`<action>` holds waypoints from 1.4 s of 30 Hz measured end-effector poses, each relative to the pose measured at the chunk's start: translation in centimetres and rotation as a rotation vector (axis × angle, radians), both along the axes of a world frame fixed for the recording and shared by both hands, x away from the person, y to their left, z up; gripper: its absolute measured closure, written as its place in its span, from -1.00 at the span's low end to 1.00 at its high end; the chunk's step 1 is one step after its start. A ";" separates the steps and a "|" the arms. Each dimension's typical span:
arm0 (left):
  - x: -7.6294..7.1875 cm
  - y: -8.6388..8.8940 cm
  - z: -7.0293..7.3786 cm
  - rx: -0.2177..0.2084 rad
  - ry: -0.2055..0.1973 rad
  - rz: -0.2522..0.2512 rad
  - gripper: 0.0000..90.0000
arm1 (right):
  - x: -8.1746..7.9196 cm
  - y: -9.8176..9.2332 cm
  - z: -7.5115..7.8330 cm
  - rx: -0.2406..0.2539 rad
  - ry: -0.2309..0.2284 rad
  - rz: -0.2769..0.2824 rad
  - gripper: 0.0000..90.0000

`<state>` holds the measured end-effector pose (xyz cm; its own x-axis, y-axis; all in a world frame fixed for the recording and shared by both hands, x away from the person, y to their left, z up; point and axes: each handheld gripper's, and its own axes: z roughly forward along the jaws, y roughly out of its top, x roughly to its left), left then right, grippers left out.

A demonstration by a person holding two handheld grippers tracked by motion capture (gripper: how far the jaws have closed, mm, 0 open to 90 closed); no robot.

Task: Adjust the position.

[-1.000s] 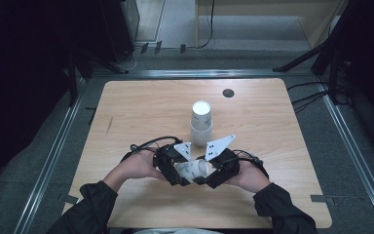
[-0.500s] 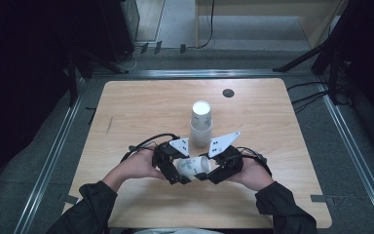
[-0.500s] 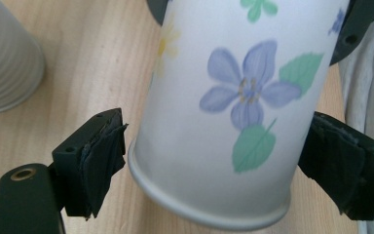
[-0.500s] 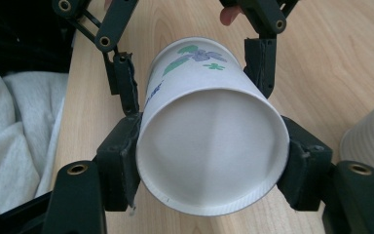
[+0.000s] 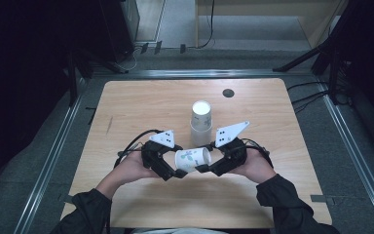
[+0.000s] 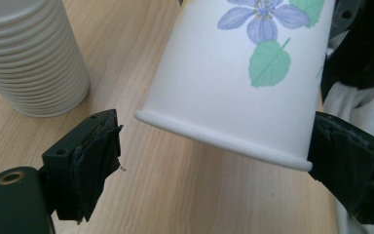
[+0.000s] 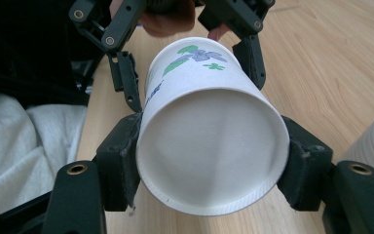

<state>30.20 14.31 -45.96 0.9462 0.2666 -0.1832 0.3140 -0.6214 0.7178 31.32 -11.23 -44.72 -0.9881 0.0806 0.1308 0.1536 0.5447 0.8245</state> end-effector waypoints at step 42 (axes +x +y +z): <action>-1.1 3.6 1.7 -0.149 -0.014 0.081 -0.42 | 1.3 0.7 0.1 0.024 0.064 0.034 -0.48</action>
<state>29.14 17.88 -44.29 0.9257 0.3126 -0.2129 0.3476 -0.4812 0.8047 32.59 -10.52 -44.59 -0.9797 0.0434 0.1955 0.1884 0.5302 0.8266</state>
